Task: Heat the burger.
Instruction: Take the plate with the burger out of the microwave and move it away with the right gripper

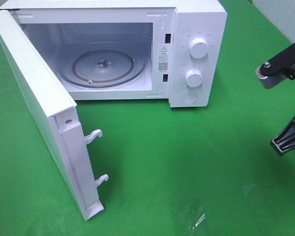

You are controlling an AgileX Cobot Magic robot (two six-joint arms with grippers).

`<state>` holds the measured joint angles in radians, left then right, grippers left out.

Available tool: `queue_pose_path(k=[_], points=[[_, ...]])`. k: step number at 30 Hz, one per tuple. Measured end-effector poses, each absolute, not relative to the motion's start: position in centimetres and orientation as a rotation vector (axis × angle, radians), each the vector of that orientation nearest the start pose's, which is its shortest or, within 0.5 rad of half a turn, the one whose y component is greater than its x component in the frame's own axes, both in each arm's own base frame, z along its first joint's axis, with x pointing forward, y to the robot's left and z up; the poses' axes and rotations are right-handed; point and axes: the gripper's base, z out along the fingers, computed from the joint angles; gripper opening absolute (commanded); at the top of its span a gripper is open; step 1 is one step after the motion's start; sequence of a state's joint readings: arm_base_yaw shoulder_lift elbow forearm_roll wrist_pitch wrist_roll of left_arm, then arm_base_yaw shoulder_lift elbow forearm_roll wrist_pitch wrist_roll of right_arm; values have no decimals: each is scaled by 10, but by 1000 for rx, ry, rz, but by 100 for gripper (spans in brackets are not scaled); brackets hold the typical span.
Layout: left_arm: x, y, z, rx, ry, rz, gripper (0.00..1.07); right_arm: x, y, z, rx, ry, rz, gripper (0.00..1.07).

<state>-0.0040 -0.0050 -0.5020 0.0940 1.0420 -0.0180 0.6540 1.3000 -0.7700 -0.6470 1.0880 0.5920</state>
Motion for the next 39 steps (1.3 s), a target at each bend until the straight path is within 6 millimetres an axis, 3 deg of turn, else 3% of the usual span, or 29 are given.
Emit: queue_pose_path(k=[14,24,39], points=[[-5,7,280,-18,2016,98,98,208,98,208,-417,2754,-720,5],[-5,7,280,-18,2016,98,98,215,100,202,-403,2719,-739,6],[-5,7,280,-18,2016,98,98,226,110,165,-411,2776,-773,7]])
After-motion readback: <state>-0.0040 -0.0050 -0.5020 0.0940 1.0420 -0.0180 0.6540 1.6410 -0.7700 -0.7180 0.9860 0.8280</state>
